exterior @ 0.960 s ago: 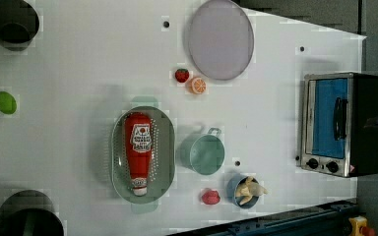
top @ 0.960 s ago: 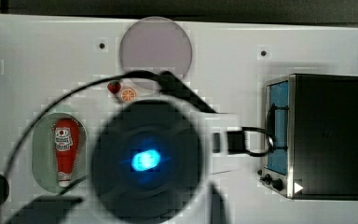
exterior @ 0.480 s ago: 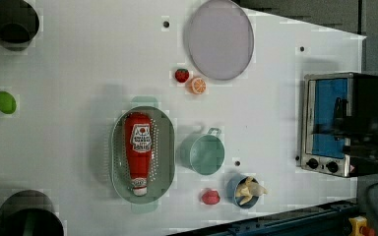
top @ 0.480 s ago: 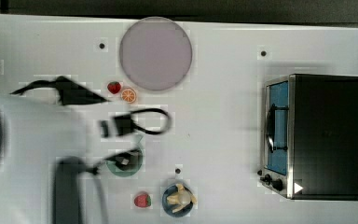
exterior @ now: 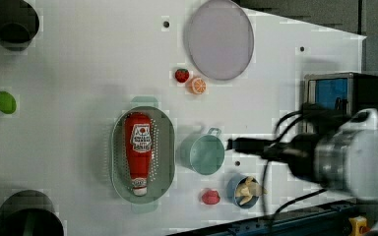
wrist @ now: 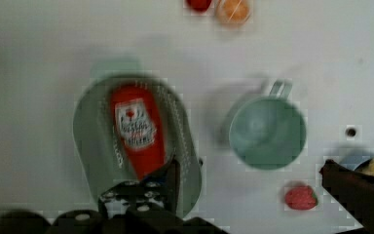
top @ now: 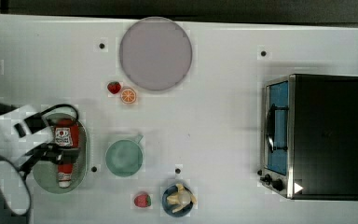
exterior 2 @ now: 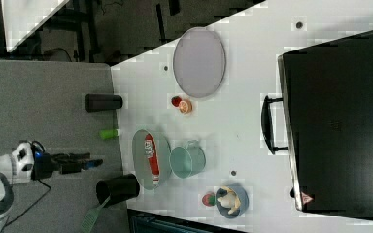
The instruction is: Pick ketchup from strainer and place it on the table
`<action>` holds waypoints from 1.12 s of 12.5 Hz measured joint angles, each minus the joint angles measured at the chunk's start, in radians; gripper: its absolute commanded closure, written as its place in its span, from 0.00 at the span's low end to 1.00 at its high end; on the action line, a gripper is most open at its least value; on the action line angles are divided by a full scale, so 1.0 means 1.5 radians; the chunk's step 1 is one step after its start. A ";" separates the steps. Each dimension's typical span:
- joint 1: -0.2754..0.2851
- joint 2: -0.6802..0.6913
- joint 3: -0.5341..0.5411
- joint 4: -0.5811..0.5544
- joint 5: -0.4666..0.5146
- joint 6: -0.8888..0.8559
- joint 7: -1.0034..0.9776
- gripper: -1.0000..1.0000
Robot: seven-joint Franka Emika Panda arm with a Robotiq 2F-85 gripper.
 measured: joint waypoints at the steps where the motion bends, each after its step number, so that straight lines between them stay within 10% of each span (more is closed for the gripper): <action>1: 0.003 0.014 0.021 -0.007 0.001 0.024 0.001 0.00; 14: 0.020 0.256 0.080 -0.201 -0.110 0.462 0.035 0.00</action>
